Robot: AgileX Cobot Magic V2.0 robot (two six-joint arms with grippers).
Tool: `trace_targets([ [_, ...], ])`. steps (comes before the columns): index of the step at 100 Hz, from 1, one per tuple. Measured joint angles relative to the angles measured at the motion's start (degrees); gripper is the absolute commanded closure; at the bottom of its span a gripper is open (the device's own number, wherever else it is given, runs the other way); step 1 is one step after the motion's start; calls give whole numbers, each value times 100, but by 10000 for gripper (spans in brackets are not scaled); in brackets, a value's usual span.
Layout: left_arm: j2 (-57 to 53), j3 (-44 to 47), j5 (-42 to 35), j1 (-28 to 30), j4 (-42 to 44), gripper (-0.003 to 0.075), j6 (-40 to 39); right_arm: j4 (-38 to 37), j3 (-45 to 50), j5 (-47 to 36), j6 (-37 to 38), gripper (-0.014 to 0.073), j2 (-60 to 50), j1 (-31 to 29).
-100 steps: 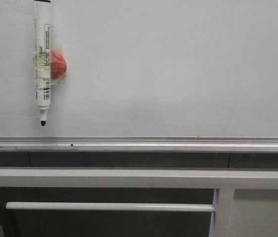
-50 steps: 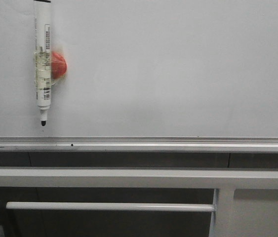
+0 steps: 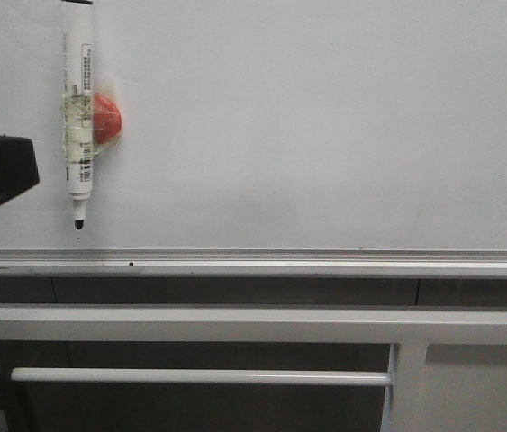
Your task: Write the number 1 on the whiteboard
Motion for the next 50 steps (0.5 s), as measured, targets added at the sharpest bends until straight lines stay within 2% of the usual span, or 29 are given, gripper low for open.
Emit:
trace_targets([
  [13,302,0,-69,-203,-371,260,252,0,0,0,-10,657,0,0],
  [50,929,-156,-88,-235,-484,260,306,0,0,0,-10,657,0,0],
])
